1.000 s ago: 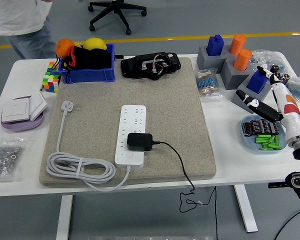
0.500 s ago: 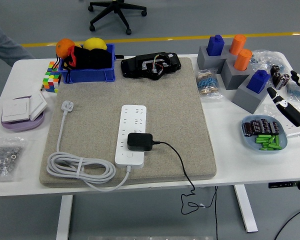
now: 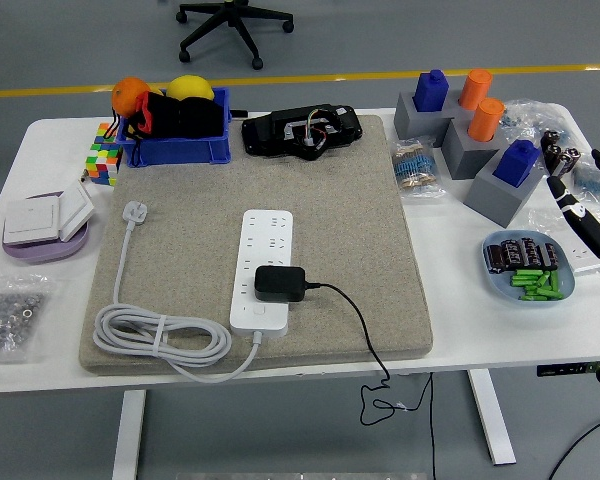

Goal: Press the white button,pick up the black plug,place it near the board,insert it into the board

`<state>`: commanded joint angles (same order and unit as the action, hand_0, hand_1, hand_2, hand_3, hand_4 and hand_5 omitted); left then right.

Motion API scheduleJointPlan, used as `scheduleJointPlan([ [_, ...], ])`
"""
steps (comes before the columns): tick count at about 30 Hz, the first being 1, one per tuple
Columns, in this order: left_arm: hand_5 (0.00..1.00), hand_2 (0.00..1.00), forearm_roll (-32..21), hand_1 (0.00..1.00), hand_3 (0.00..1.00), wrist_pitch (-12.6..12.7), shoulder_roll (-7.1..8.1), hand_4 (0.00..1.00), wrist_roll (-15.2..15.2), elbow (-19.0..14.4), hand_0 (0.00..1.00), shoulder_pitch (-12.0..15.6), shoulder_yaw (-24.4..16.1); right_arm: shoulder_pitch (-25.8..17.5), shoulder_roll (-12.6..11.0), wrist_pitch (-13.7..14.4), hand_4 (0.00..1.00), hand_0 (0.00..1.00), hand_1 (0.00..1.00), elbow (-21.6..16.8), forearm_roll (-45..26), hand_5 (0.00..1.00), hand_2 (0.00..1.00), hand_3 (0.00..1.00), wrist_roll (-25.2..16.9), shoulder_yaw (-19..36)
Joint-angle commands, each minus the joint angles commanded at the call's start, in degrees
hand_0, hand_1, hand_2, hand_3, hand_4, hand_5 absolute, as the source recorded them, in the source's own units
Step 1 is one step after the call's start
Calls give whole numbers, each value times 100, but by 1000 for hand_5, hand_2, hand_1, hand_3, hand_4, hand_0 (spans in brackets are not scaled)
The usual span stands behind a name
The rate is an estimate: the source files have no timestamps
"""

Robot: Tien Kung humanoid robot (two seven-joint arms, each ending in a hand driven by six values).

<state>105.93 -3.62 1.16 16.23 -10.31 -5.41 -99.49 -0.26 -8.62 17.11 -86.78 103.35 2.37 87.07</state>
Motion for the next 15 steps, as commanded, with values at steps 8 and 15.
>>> scheduleJointPlan([
  [8,396,636,-18,630,695,4,-12,558,-8,0,625,-23,1,5,21,0,998,998,998,26,-36,990,998,998,4,22],
  [15,398,636,-44,631,696,10,-21,559,-15,0,625,-36,6,12,18,-57,998,998,998,52,-141,998,998,998,85,39],
])
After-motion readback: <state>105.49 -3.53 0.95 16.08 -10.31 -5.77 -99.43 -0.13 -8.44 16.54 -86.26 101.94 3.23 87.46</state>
